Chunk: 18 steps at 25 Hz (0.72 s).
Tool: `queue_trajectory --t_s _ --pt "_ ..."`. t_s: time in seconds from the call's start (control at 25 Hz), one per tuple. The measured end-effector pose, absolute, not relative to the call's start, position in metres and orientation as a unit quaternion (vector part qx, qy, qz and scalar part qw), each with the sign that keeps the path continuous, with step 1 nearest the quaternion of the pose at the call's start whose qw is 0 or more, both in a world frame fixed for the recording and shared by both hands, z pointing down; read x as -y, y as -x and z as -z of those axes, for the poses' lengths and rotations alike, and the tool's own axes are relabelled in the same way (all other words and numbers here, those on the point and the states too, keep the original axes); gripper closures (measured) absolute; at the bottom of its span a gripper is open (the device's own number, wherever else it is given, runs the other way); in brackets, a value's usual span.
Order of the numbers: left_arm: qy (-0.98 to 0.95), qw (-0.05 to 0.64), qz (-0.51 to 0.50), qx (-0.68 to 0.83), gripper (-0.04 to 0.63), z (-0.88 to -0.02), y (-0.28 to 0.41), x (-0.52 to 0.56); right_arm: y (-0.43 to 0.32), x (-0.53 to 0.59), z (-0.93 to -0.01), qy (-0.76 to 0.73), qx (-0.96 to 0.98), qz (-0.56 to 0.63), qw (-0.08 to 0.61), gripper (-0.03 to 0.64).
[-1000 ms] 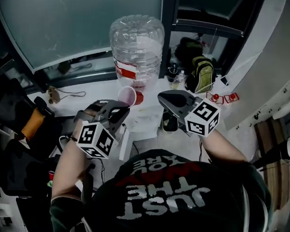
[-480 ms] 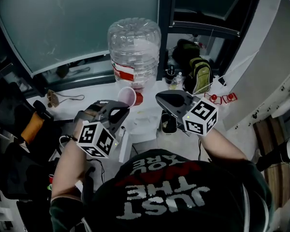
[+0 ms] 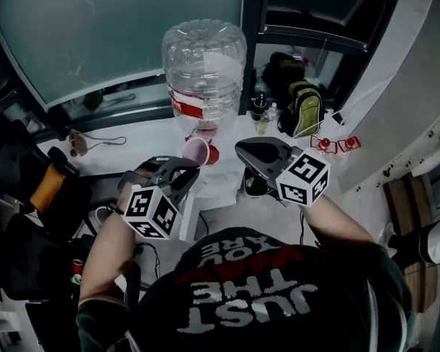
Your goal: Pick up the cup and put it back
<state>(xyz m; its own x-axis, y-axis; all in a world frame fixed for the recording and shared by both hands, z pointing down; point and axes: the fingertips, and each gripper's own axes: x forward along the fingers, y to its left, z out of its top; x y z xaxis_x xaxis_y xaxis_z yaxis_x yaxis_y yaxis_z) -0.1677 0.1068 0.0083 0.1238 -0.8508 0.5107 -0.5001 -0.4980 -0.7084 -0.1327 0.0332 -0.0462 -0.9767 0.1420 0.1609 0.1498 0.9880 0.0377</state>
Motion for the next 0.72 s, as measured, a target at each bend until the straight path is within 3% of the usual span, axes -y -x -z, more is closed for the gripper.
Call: queue_trajectory --t_s 0.36,0.72 --pt "0.771 0.080 0.462 -0.431 0.580 -0.125 0.163 -0.074 0.147 -0.009 -0.040 0.075 0.990 -0.023 0.116 0.581" --pt "0.789 -0.038 0.453 -0.413 0.580 -0.359 0.136 -0.022 0.145 0.025 -0.216 0.075 0.983 -0.058 0.158 0.581"
